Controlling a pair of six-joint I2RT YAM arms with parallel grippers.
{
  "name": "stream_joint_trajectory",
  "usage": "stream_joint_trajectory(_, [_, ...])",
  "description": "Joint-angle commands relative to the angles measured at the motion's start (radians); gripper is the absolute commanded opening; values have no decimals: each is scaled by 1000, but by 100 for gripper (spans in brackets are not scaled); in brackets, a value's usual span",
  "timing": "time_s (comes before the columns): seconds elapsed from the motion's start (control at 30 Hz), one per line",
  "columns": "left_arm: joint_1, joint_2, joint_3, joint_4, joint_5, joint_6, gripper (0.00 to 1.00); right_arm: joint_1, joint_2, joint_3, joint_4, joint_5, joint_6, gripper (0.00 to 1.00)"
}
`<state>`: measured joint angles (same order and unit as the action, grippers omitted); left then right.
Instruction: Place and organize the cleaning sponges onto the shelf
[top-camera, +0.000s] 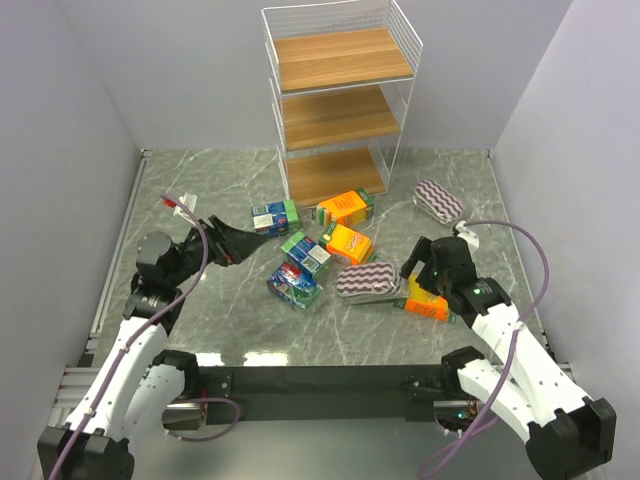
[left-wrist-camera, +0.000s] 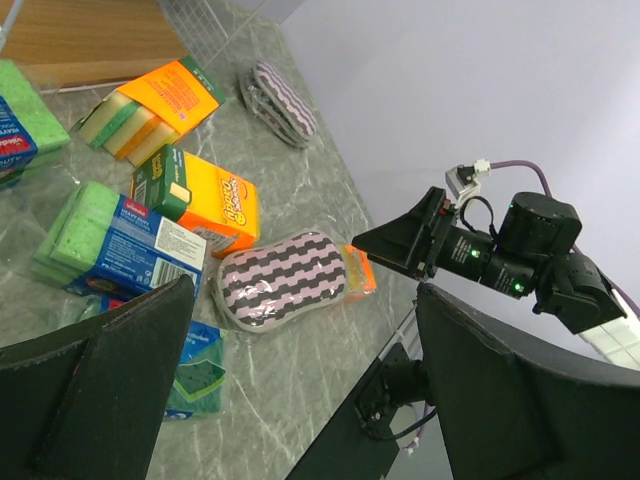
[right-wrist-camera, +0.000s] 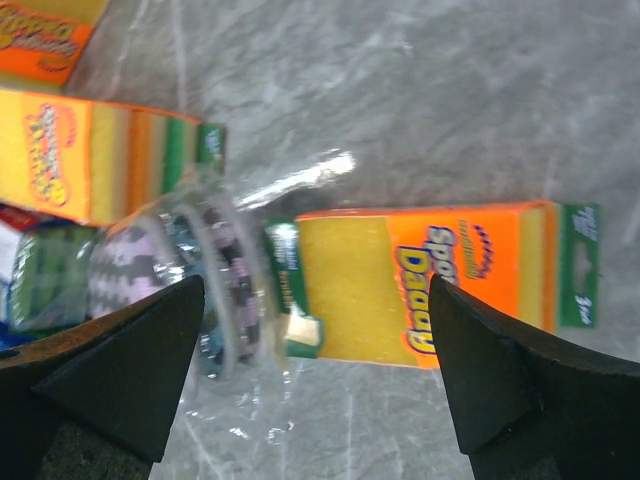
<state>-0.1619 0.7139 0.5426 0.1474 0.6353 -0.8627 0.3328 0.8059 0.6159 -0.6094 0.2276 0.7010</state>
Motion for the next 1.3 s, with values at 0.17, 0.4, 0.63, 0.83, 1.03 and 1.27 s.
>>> stream_joint_trajectory(0.17, [-2, 4, 3, 54, 18, -24, 100, -6, 18, 33, 172, -224, -100, 98])
stream_joint_trajectory(0.4, [-4, 30, -1, 78, 26, -41, 99, -5, 110, 16, 252, -321, -150, 96])
stream_joint_trajectory(0.63, [-4, 24, 13, 63, 23, -27, 99, -5, 190, 47, 215, -281, -175, 91])
stream_joint_trajectory(0.83, [-4, 36, 10, 70, 24, -30, 99, -6, 223, 39, 226, -320, -181, 78])
stream_joint_trajectory(1.03, [-4, 35, 10, 69, 23, -27, 100, -6, 214, 38, 223, -384, -204, 64])
stream_joint_trajectory(1.27, [-4, 29, -7, 77, 18, -33, 99, 3, 249, 56, 209, -622, -267, 53])
